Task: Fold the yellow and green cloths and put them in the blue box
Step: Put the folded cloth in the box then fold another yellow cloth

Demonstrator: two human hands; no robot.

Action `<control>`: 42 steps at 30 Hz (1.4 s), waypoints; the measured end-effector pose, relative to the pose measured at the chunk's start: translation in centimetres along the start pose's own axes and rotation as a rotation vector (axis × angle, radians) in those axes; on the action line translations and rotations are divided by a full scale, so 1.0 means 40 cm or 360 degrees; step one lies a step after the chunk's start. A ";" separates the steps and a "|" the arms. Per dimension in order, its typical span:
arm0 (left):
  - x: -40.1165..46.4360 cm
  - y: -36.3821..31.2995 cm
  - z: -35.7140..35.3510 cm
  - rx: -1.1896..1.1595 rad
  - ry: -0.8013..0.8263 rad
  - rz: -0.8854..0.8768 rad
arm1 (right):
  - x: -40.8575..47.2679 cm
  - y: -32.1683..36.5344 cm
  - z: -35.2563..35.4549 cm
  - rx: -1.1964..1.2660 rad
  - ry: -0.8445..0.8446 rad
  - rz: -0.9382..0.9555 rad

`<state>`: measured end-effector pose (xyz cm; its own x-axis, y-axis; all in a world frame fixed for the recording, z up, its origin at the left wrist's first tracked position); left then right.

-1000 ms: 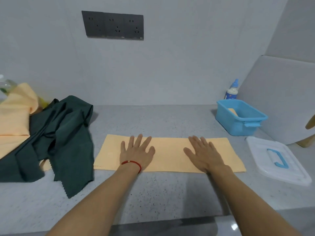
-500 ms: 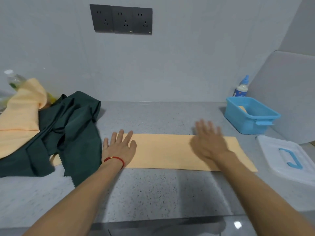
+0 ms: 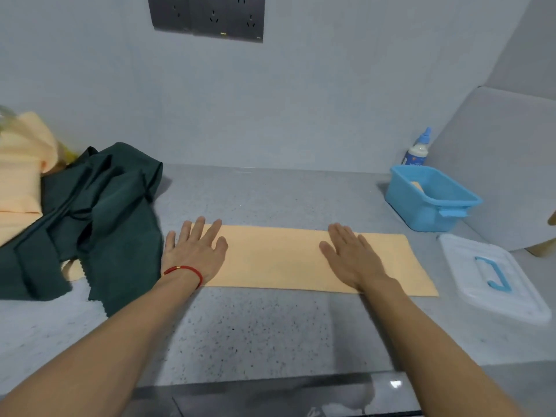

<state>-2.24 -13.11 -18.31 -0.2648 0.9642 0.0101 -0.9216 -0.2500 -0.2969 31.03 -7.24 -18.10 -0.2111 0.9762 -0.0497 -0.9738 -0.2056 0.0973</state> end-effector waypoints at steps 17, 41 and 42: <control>-0.013 -0.024 -0.013 -0.0012 0.0045 -0.0011 | -0.012 0.318 0.071 0.0034 0.0334 0.0873; -0.031 0.043 0.149 -0.0325 0.0446 0.0072 | -0.064 0.291 0.082 -0.0246 0.0841 0.0840; -0.035 0.054 0.161 -0.0440 0.0497 0.0071 | -0.071 0.295 0.080 -0.0226 0.0812 0.0840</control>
<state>-5.70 -15.57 -12.81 -0.1647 0.9440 -0.2859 -0.7891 -0.3000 -0.5360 20.44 -12.23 -13.62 -0.6328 0.5992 -0.4903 -0.7265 -0.6785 0.1085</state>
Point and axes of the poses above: each hand's wrist, its own x-axis towards the middle knuckle, its own z-axis out of the back of the hand, y = z × x, the point moved 3 cm from there along x, towards the middle knuckle, and after that the axes turned 6 degrees about -x, right-handed, at the moved point
